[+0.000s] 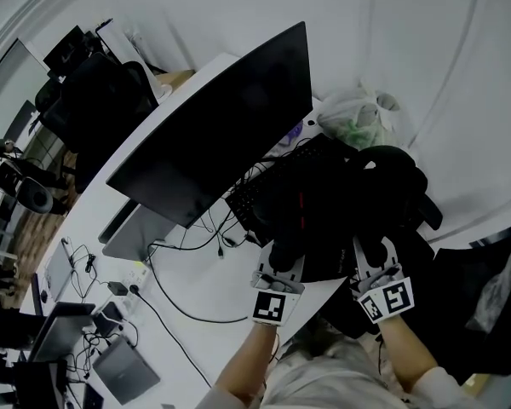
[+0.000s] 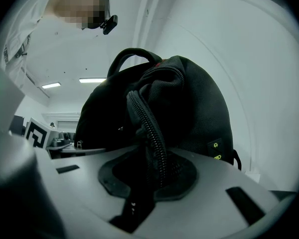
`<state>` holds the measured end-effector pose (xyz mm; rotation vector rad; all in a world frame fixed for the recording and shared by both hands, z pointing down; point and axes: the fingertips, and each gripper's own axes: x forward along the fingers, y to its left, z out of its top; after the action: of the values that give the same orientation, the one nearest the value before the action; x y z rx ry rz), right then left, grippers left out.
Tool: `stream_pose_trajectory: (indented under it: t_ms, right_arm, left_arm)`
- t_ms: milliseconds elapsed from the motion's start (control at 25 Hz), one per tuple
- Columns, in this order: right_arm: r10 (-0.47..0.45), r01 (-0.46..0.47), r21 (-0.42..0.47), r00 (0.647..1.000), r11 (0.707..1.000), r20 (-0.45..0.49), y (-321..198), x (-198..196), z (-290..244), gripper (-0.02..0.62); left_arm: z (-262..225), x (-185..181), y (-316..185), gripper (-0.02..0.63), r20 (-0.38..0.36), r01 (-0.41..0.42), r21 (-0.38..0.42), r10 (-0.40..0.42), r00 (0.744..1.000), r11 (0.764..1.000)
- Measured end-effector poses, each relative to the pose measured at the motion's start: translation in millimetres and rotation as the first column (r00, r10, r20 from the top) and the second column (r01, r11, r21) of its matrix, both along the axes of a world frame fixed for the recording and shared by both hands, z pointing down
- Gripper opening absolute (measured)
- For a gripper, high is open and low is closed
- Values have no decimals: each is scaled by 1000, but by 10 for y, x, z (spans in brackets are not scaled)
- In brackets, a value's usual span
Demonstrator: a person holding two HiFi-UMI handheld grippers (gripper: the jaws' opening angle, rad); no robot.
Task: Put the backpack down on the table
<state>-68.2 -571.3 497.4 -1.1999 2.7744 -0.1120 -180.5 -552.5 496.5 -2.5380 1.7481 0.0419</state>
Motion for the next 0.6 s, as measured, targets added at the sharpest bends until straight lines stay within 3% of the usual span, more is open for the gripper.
stream_pose_trajectory:
  t_ms: [600]
  right_arm:
    - [49,-50,-8,997,999,-65,498,86,127,103]
  left_arm:
    - [91,47,556,100,112,-101,-3,101,989,995]
